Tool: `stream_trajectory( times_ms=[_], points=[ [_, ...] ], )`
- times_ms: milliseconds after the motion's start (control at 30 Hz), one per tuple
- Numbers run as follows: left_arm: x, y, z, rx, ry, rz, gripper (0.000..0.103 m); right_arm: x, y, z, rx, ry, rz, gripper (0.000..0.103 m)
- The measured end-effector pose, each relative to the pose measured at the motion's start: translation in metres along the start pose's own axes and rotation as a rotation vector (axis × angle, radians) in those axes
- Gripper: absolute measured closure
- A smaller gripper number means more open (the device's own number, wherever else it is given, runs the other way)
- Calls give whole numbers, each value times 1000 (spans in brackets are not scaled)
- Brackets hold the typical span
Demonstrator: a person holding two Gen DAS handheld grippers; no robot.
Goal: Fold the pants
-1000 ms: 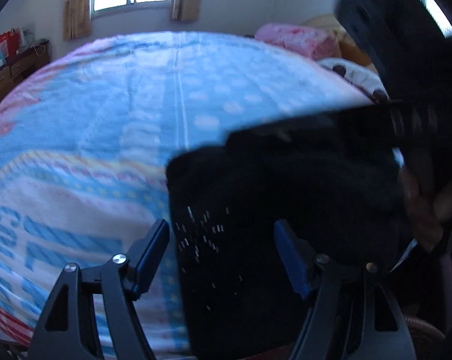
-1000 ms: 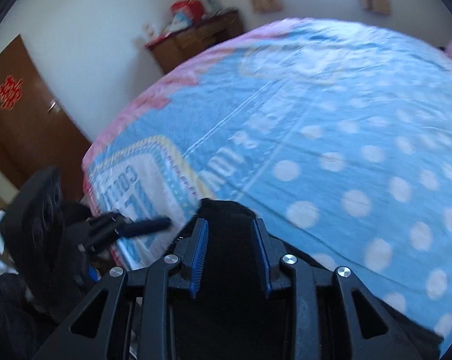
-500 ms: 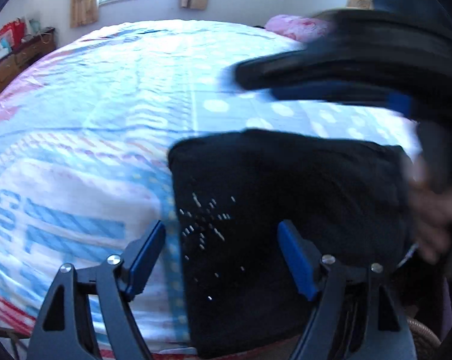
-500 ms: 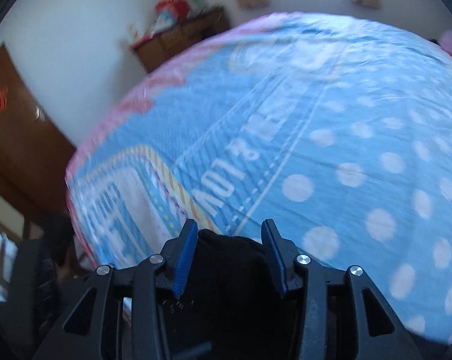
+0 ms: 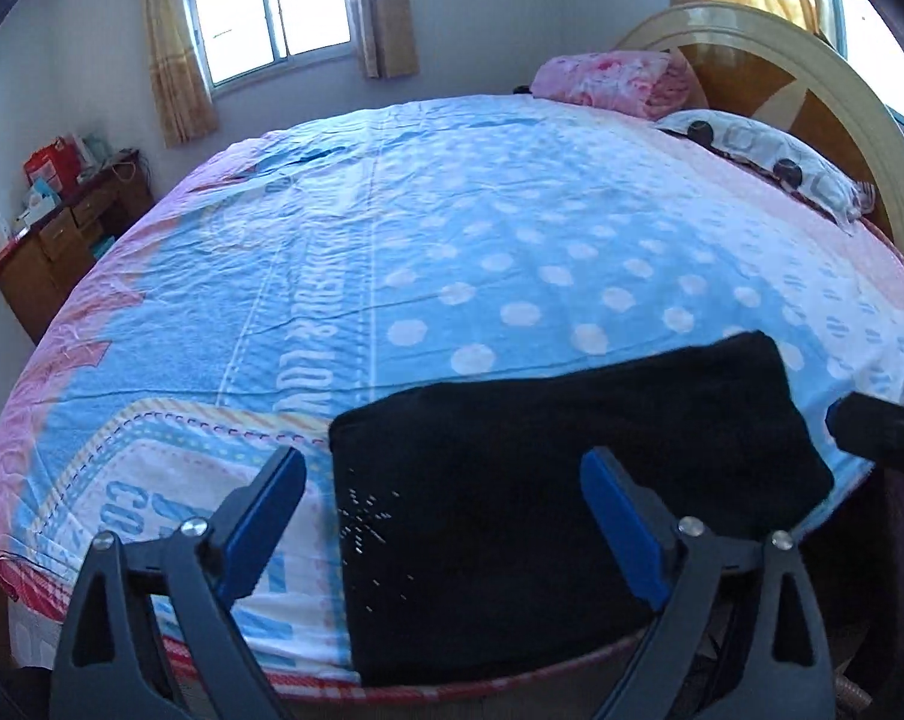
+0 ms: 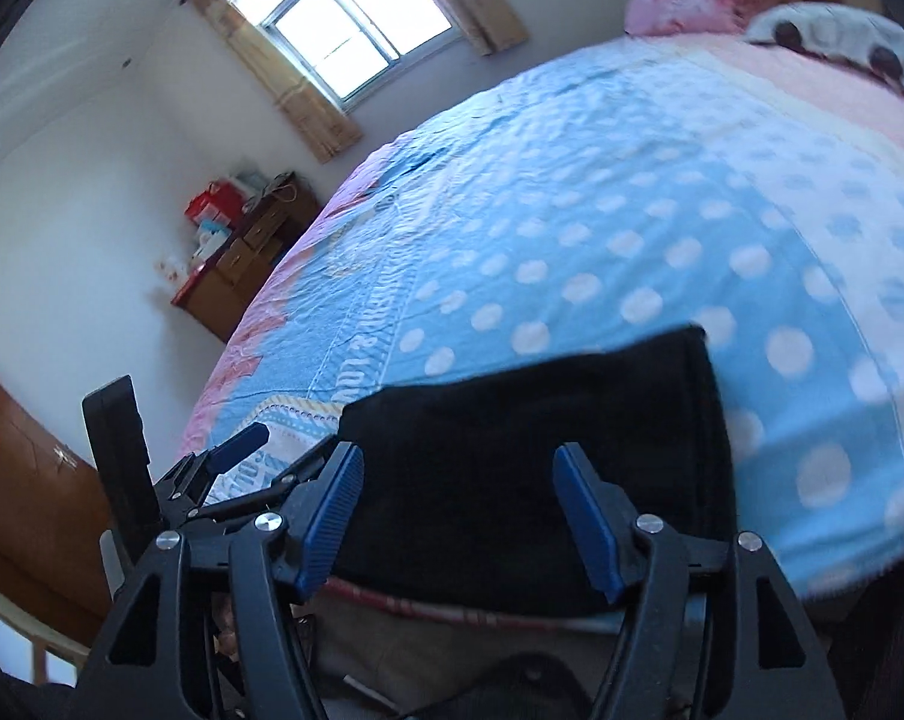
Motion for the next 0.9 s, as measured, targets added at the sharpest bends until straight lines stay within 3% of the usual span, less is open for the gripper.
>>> stream_trajectory(
  times_ms=[167, 467, 667, 900],
  points=[
    [14, 25, 7, 37, -28, -43, 3, 0, 16, 11, 69, 14, 133, 35],
    [0, 54, 8, 152, 12, -97, 0, -34, 19, 26, 175, 222, 327, 35],
    [-18, 61, 13, 158, 71, -85, 0, -57, 32, 33, 196, 286, 319, 35],
    [-24, 67, 17, 171, 91, -102, 0, -62, 44, 38, 238, 275, 310, 34]
  ],
)
Point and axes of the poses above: each gripper's, at about its wrist camera, not at the fingertips, and y roughly against the way its jaws point, x to its right, z to its underside, the point moved 1 cm from there along -y, roughly the way its jaws point, and after that the axes turned 3 degrees about -z, right-handed, at the moved point
